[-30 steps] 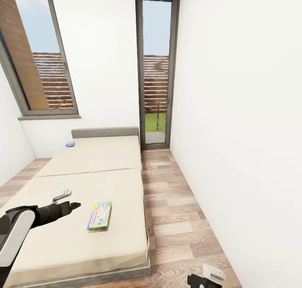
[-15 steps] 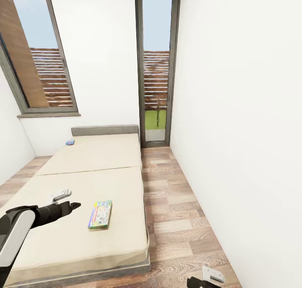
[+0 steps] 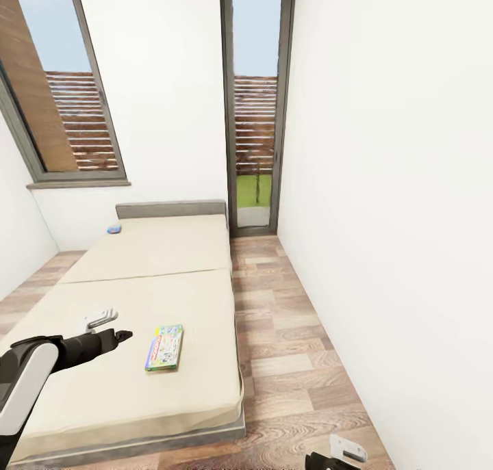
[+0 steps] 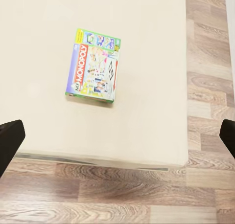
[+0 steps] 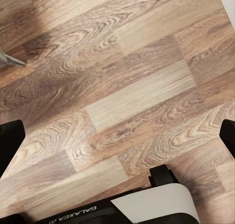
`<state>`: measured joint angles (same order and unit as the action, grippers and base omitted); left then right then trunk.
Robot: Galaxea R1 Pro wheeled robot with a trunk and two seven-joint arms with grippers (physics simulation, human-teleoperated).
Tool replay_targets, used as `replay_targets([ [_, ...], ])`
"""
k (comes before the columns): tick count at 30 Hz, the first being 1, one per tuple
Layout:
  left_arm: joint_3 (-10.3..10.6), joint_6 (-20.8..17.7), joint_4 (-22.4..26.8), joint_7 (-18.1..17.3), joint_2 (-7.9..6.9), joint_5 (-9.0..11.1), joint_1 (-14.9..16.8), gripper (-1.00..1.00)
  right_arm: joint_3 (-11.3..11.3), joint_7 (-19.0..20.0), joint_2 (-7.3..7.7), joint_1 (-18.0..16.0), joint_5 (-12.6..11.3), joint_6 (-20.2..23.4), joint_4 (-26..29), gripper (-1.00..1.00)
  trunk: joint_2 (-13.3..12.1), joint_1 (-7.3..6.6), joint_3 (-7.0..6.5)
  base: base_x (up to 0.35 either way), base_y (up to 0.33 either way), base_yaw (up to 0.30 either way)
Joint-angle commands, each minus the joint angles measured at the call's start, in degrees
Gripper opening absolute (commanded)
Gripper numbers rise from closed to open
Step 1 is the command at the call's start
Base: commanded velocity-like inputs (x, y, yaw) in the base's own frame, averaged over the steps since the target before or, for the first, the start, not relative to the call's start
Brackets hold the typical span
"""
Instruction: Put all the toys in the child's room - the three board games (two on the bed and one on the table), the two jigsaw puzzles on the table, and the tennis ball on the table - inside the toy box on the table in the child's room.
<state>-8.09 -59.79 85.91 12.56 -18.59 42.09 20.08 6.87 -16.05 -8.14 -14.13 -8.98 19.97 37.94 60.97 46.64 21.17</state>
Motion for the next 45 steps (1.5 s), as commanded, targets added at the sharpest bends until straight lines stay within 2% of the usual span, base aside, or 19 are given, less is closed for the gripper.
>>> replay_targets([
  [1,0.0,-0.2,0.0,0.5,0.00,0.6,0.0,1.00,0.1,-0.3,-0.04,0.0,-0.6,0.2,0.1,1.00,0.0,0.00,0.17,0.000,0.000,0.000],
  [45,0.0,-0.2,0.0,0.5,0.01,0.5,0.0,1.00,0.1,-0.3,-0.04,0.0,-0.5,0.1,0.1,1.00,0.0,0.00,4.34,0.000,0.000,0.000],
])
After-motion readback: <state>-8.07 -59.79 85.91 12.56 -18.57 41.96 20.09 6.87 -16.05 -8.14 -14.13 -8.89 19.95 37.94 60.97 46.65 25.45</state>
